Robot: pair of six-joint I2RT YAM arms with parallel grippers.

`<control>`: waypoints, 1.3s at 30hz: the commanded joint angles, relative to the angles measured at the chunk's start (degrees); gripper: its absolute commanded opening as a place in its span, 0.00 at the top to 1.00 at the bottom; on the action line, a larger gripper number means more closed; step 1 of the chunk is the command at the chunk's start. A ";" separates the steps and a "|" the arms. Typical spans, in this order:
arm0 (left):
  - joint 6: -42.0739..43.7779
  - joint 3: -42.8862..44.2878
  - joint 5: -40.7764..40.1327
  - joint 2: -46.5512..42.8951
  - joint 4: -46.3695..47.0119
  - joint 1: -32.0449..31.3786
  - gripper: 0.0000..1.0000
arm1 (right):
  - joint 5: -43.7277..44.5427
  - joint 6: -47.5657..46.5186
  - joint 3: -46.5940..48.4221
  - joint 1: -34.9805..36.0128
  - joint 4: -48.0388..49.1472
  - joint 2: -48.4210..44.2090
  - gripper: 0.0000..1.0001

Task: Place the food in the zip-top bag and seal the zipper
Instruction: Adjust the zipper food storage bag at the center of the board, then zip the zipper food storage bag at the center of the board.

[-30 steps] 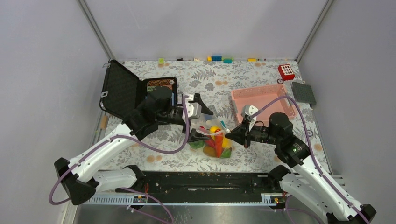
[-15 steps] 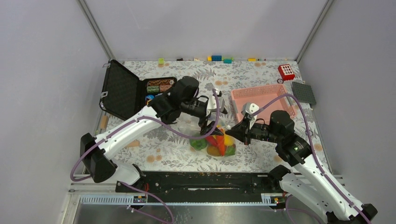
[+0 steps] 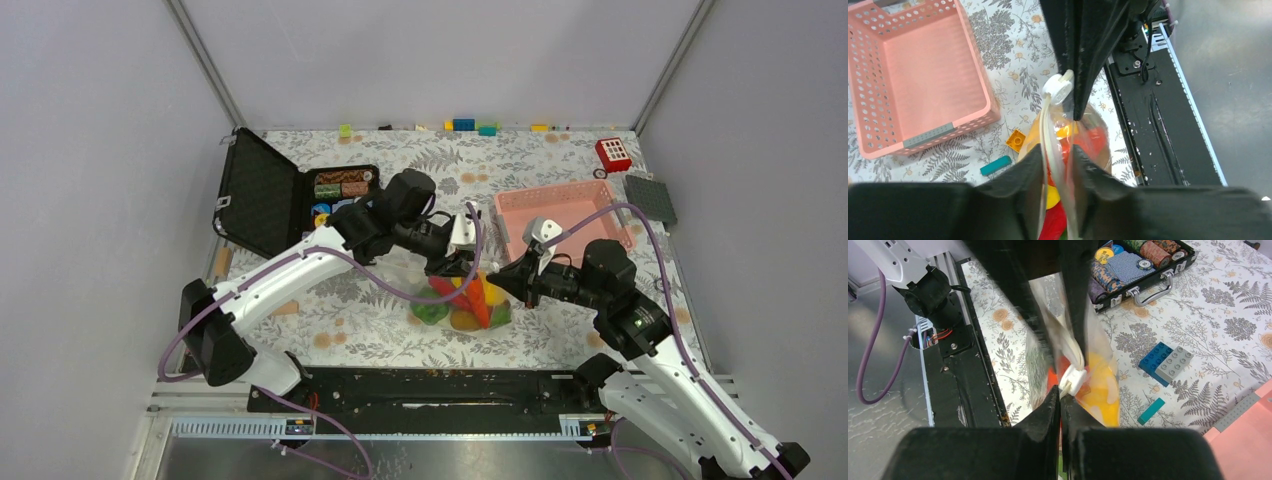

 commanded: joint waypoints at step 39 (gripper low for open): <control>-4.46 -7.55 0.11 -11.72 9.22 -0.26 1.00 | -5.69 15.42 -14.41 -0.17 42.00 -1.29 0.74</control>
